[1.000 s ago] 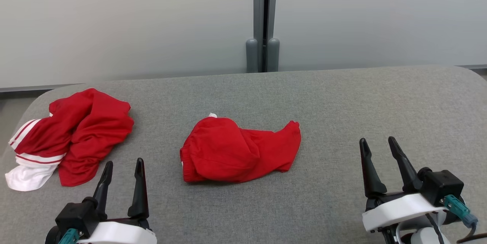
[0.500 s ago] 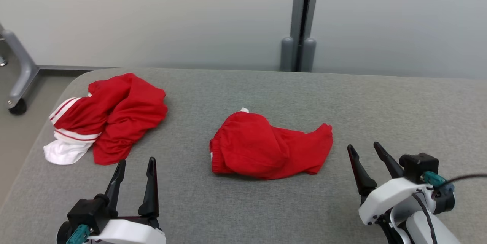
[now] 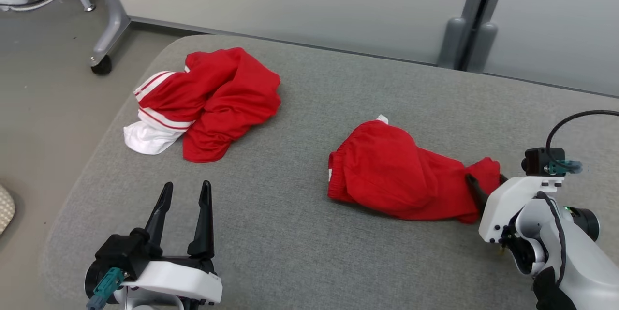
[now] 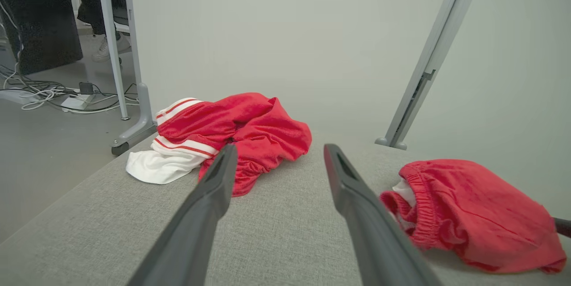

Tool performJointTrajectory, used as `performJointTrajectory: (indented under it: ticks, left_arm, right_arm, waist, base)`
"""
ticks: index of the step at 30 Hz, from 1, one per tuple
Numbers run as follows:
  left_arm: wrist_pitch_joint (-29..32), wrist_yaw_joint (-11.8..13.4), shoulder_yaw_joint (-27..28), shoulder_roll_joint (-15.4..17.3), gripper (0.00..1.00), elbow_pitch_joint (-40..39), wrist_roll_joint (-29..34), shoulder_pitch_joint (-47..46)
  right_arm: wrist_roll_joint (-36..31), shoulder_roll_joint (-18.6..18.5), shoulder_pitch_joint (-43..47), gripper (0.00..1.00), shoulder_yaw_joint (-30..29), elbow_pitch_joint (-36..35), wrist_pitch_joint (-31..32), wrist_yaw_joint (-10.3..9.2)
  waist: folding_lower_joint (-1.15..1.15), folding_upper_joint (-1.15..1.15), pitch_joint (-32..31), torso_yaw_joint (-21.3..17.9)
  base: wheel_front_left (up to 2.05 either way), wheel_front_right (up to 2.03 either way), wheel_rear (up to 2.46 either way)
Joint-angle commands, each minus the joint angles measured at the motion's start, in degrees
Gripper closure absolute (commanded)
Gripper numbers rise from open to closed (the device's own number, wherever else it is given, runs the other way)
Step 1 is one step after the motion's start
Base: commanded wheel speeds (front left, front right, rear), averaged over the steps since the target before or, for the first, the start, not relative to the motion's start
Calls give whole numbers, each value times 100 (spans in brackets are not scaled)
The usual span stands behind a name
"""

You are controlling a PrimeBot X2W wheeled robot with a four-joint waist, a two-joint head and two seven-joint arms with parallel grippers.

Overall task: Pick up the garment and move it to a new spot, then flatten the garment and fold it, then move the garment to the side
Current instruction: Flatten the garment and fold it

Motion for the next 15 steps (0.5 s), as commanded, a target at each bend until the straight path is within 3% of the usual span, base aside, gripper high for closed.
performJointTrajectory:
  ticks: [1,5,6,7,8,15]
  left_arm:
    - [-27,-30,21,1,0,22,17,-94]
    - [-26,-65,76,-23,0,95,26,-117]
    - [-21,-64,87,-30,0,109,30,-121]
    - [-22,-72,109,-31,0,121,35,-121]
    - [-23,-77,133,-31,0,129,41,-112]
    - [-21,-145,216,-38,0,165,114,-25]
  right_arm:
    - [64,-10,-61,0,16,73,54,11]
    - [186,-7,-183,0,86,349,88,10]
    - [220,13,-192,55,125,357,30,10]
    - [258,21,-196,96,180,365,4,10]
    - [301,34,-183,100,262,355,-14,10]
    - [606,-67,-79,100,687,132,-236,10]
  waist:
    - [0,0,119,163]
    - [0,0,122,226]
    - [0,0,116,227]
    - [0,0,106,220]
    - [0,0,90,200]
    - [0,0,-100,-103]
  base:
    - [0,0,0]
    - [0,0,0]
    - [0,0,0]
    - [0,0,0]
    - [0,0,0]
    - [0,0,0]
